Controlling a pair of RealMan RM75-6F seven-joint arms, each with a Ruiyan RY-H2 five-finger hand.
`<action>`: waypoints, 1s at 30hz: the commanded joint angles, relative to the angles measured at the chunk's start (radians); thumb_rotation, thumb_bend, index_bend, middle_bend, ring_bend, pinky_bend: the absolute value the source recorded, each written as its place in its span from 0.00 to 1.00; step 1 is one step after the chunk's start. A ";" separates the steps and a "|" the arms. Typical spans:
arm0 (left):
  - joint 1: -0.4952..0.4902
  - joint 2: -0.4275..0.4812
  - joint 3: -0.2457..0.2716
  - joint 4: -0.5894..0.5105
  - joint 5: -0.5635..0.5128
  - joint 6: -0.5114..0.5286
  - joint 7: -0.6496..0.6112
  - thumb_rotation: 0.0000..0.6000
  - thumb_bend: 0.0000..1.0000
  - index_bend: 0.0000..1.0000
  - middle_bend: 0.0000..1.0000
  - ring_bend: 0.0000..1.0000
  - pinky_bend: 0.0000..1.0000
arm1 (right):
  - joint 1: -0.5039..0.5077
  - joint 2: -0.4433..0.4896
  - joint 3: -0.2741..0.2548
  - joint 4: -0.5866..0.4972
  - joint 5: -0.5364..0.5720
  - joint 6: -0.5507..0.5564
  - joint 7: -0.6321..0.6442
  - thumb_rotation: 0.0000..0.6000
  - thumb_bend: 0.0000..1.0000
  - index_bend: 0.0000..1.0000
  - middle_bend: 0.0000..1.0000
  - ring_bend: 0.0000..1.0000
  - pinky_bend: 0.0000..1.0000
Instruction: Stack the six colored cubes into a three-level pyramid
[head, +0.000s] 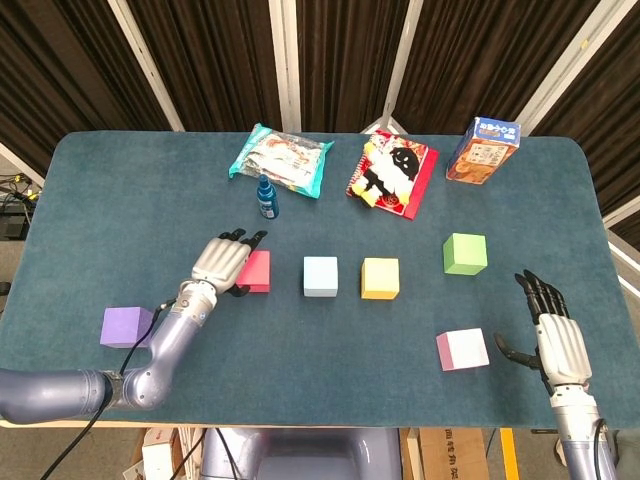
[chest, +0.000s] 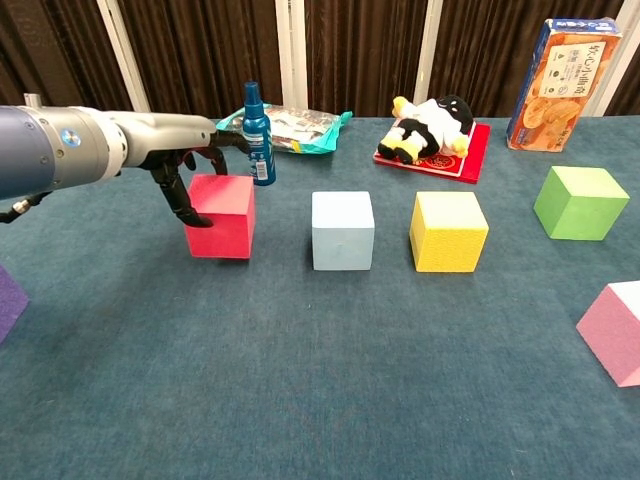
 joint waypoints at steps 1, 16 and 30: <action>0.000 -0.009 -0.002 0.003 0.016 0.004 -0.016 1.00 0.34 0.07 0.30 0.10 0.19 | 0.000 0.000 0.000 0.000 0.000 0.000 0.001 1.00 0.33 0.00 0.00 0.00 0.00; -0.027 -0.095 -0.021 0.076 0.010 -0.002 -0.057 1.00 0.34 0.07 0.31 0.10 0.19 | 0.000 -0.001 -0.003 0.000 -0.003 0.000 0.000 1.00 0.33 0.00 0.00 0.00 0.00; -0.045 -0.145 -0.021 0.108 -0.003 0.003 -0.054 1.00 0.34 0.07 0.31 0.10 0.19 | -0.001 -0.001 -0.003 0.000 -0.004 0.000 0.004 1.00 0.33 0.00 0.00 0.00 0.00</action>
